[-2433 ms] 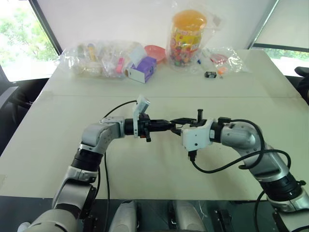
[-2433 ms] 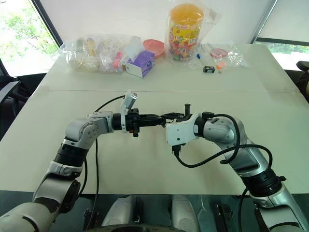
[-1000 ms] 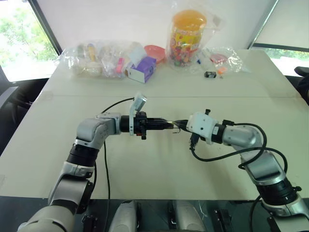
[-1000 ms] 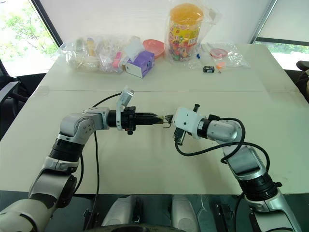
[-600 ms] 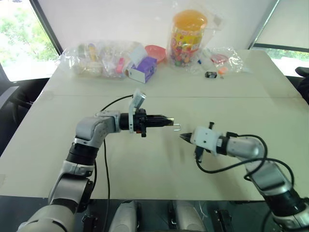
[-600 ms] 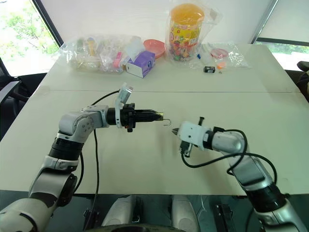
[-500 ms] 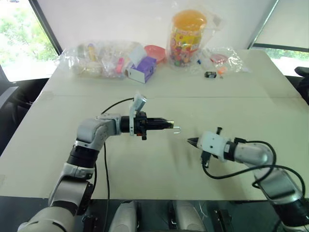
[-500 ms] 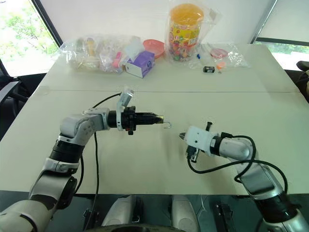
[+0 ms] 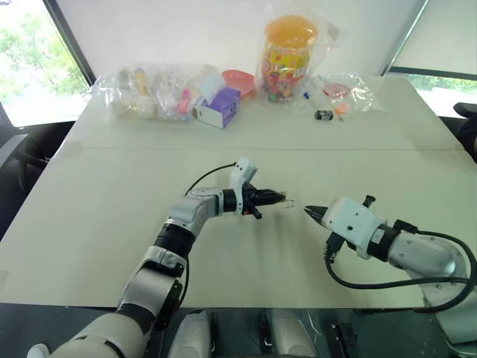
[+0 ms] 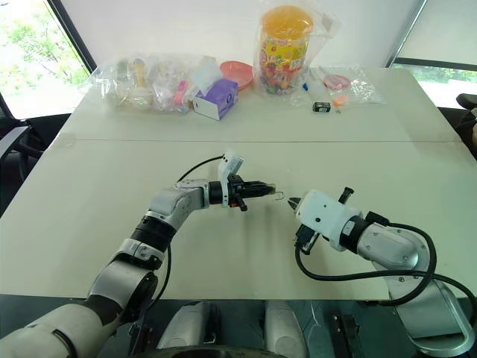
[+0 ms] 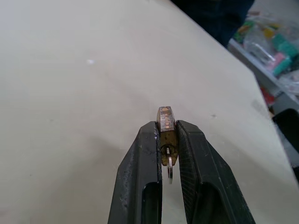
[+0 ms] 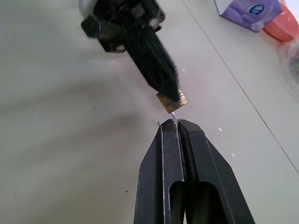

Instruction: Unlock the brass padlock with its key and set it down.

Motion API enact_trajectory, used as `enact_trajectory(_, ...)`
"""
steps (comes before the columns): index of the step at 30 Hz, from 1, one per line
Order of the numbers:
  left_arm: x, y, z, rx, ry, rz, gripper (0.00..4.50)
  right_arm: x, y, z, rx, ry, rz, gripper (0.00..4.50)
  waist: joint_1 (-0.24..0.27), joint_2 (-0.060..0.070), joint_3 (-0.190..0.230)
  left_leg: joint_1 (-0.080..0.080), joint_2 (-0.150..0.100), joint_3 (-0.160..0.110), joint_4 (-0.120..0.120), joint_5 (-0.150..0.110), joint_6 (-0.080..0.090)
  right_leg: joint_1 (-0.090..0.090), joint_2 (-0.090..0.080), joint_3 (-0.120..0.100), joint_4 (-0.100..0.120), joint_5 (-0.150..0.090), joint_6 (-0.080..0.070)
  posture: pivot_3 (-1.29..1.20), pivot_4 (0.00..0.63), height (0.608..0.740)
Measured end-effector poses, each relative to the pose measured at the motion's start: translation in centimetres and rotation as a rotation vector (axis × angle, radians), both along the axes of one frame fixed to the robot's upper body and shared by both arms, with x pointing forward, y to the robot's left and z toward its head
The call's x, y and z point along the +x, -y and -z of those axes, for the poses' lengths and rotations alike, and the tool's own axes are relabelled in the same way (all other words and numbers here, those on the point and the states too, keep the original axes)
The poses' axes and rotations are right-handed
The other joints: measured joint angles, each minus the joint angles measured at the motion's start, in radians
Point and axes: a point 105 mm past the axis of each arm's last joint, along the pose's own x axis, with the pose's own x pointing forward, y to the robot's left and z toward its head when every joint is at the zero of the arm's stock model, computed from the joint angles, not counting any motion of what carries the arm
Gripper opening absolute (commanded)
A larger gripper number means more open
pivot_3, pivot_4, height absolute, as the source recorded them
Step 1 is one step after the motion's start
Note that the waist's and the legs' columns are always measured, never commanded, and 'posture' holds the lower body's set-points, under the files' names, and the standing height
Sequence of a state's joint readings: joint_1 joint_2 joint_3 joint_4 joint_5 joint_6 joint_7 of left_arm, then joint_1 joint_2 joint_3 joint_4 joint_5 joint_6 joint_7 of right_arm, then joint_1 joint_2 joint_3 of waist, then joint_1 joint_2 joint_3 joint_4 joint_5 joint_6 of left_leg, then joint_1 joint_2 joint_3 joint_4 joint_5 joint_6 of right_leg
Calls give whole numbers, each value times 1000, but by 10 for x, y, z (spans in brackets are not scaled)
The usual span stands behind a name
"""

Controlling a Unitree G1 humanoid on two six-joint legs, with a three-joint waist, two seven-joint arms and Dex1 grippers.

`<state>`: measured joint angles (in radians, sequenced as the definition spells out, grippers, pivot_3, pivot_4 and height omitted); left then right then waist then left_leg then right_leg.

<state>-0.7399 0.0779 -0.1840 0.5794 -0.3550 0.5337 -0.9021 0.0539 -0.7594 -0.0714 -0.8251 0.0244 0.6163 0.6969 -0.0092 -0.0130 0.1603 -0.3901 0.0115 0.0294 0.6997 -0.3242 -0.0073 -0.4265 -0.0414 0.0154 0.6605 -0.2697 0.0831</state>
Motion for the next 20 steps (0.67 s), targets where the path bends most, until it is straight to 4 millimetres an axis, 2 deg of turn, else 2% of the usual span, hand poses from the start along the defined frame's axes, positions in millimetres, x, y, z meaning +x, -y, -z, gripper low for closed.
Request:
enact_trajectory(1, 0, -2, 3, 9, -5, 2, 1327, 0, 0, 0, 0, -1, 6, 0, 0, 0, 0, 0, 0, 0, 0, 0, 0, 0, 0, 0, 0, 0, 0, 0, 150, 735)
enact_trajectory(4, -1, -7, 4, 12, 3, 24, 2879, 0, 1, 0, -2, -3, 9, 0, 1, 0, 0, 0, 0, 0, 0, 0, 0, 0, 0, 0, 0, 0, 0, 0, 150, 735)
enact_trajectory(7, 0, -20, -4, 24, 33, 47, 4418, 0, 4, -1, -10, -1, 20, 0, -3, 0, 0, 0, 1, 0, 0, 0, 0, 0, 0, 0, 0, 0, 0, 0, 150, 735)
enact_trajectory(10, 2, -42, -14, 53, 58, 38, 4468, -2, 9, 1, -35, -21, 20, 0, -4, 0, 0, 0, 1, 0, 0, 0, 0, 0, 1, 0, 0, 0, 0, 0, 150, 735)
enact_trajectory(13, -9, -63, -30, 56, 127, 89, 4468, -5, 15, 2, -45, -52, 20, 0, -1, 0, 0, 0, 1, 0, 0, 0, 0, 0, 0, 1, 0, 0, 0, 0, 150, 735)
enact_trajectory(20, -43, -73, -60, 39, 216, 231, 4468, -6, 21, 1, -63, -91, 3, 0, 12, 0, 0, 0, 1, 0, 0, 0, 0, 1, -1, 1, -1, 0, 0, 0, 150, 735)
